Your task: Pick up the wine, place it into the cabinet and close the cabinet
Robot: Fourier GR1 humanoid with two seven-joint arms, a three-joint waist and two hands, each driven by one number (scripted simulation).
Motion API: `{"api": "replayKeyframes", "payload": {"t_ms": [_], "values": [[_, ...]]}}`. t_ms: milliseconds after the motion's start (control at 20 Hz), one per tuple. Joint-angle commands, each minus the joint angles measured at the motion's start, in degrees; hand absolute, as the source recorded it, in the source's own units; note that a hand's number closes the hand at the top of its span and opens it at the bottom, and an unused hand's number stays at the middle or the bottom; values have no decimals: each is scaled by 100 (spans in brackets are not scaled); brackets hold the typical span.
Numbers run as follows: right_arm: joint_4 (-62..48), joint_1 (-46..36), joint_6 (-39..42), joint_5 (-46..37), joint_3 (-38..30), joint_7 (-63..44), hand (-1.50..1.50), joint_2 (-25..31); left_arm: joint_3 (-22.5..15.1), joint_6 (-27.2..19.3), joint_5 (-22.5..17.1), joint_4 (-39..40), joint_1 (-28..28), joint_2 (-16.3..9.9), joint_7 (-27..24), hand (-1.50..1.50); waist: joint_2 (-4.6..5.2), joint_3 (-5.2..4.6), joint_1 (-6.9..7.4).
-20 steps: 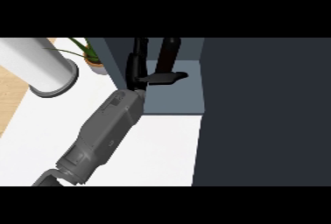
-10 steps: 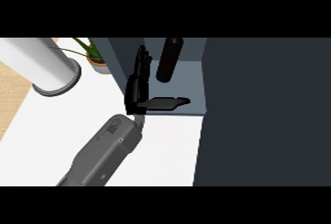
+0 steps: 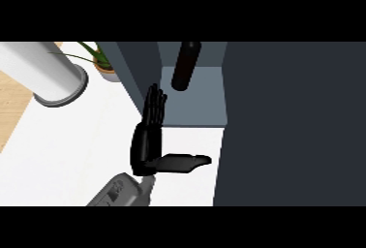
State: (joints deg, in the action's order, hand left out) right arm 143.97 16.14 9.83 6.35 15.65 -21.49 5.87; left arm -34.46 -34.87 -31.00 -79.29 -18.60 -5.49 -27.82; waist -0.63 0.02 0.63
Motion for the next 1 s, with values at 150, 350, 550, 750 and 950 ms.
{"api": "replayKeyframes", "payload": {"t_ms": [150, 350, 550, 750, 950], "values": [[1138, 230, 201, 459, 153, -689, 150, 359, -606, -344, 395, -1640, 1217, -473, 174, -150, 20, 0, -40], [967, 347, 872, 555, 554, -627, 150, 856, -518, -206, 399, -1906, 1799, -783, -186, -150, 14, -2, -44], [997, 604, 1151, 760, 1248, -660, 150, 975, -325, -97, 363, -2323, 2105, -1193, -176, -150, 22, -3, -46], [1030, 438, 1164, 403, 1922, -725, 150, 895, 33, 246, 92, -2578, 2460, -1690, -106, -150, 30, -12, -35], [1051, 70, 1019, 49, 2298, -947, 150, 739, 95, 420, 19, -3035, 2984, -2007, -225, -150, 12, -24, 33]]}}
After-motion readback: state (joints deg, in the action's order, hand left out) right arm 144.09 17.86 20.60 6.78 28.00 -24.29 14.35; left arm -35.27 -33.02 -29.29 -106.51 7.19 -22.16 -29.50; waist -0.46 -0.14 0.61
